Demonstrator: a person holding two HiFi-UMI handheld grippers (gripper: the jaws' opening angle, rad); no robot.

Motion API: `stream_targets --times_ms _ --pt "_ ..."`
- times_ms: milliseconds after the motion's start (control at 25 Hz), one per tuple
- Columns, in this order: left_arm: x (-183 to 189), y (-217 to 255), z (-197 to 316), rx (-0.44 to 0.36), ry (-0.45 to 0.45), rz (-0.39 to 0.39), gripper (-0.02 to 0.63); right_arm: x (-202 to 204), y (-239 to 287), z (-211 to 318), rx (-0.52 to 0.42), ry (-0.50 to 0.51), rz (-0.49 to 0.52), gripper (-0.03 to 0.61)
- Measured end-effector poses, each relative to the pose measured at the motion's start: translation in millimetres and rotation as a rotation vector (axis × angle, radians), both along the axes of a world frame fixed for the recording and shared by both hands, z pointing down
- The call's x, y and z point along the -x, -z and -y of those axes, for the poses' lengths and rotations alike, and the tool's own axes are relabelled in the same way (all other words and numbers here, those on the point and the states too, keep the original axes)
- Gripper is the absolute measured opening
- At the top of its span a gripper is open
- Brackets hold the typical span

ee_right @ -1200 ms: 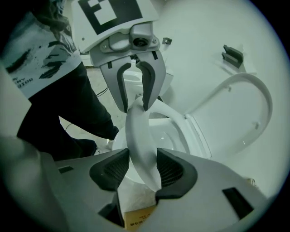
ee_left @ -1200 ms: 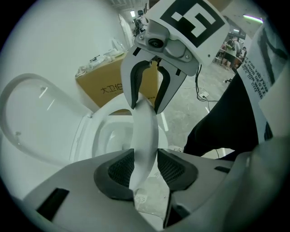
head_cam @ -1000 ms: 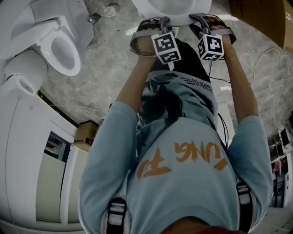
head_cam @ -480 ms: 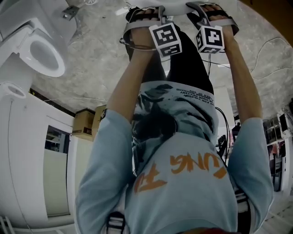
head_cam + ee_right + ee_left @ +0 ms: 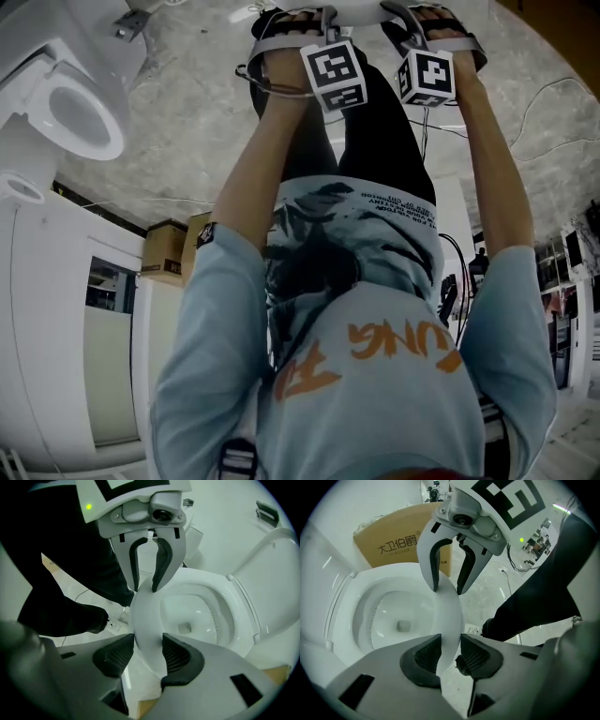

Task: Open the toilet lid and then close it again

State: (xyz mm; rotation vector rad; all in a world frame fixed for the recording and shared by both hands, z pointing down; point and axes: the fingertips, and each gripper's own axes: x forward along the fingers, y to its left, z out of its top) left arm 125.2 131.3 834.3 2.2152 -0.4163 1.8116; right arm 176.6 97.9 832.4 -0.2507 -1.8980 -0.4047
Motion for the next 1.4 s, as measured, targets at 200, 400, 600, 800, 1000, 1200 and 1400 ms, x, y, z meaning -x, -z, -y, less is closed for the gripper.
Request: stream_targets --times_ms 200,400,600,800,1000,1200,1400 --pt "13 21 -1 0.089 0.06 -0.031 0.138 8 20 -6 0.076 -0.017 -0.081 0.19" --pt "31 63 49 -0.014 0.11 -0.061 0.089 22 59 37 0.032 -0.158 -0.017 0.126" --pt "59 121 88 -0.104 0.283 -0.133 0.059 39 115 89 -0.032 -0.426 0.094 0.037" --pt "95 185 128 -0.242 0.451 -0.198 0.035 57 169 129 -0.027 -0.7 0.219 0.014" --pt "129 242 166 -0.351 0.549 -0.283 0.031 84 222 164 -0.014 -0.869 0.347 0.014" --pt "169 304 219 -0.494 0.604 -0.309 0.031 114 277 214 -0.061 -0.934 0.466 0.014" --pt "202 367 268 -0.621 0.61 -0.332 0.031 139 340 266 -0.118 -1.009 0.601 0.014"
